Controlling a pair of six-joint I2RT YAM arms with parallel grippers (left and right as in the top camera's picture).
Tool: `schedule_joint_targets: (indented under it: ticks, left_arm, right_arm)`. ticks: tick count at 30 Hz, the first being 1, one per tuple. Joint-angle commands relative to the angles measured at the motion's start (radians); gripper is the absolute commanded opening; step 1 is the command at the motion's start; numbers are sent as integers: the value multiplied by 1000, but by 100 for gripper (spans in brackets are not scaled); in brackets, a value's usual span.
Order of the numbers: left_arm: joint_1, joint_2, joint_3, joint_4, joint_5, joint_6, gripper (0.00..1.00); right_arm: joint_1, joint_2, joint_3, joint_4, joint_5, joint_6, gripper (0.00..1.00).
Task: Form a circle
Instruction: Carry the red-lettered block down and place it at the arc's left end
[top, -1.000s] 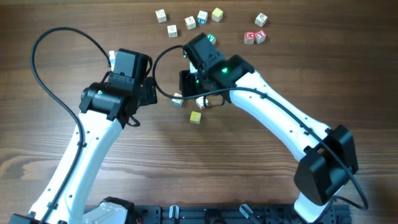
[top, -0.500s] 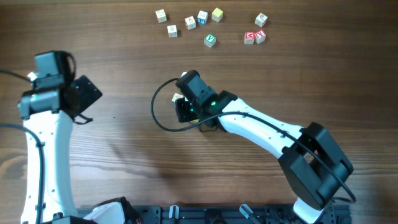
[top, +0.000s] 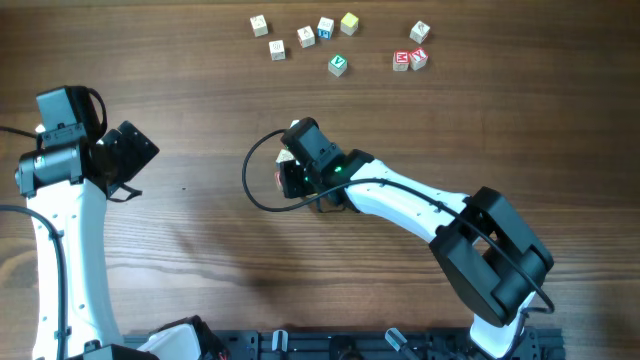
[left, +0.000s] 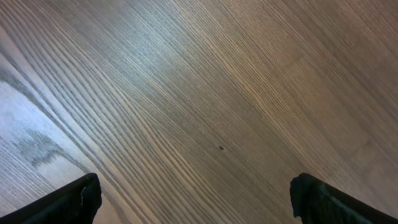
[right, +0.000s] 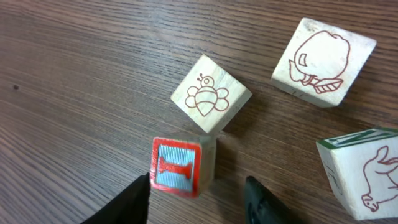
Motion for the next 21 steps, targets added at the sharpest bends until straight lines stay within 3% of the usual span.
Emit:
schedule_joint_targets:
  ticks: [1, 2, 5, 12, 14, 21]
  left_arm:
    - [5, -2, 3, -1, 9, -9, 100]
    - [5, -2, 3, -1, 9, -9, 100]
    - [5, -2, 3, 0, 9, -9, 100]
    - [5, -2, 3, 0, 9, -9, 100]
    - [5, -2, 3, 0, 9, -9, 100]
    - [5, -2, 3, 0, 9, -9, 100]
  right_arm:
    - [0, 14, -6, 13, 14, -27, 67]
    - [0, 8, -2, 12, 5, -27, 78]
    - [0, -64, 15, -15, -13, -28, 98]
    - [0, -441, 15, -127, 9, -41, 100]
    - [0, -528, 15, -179, -4, 15, 100]
    - [0, -708, 14, -354, -43, 64, 99]
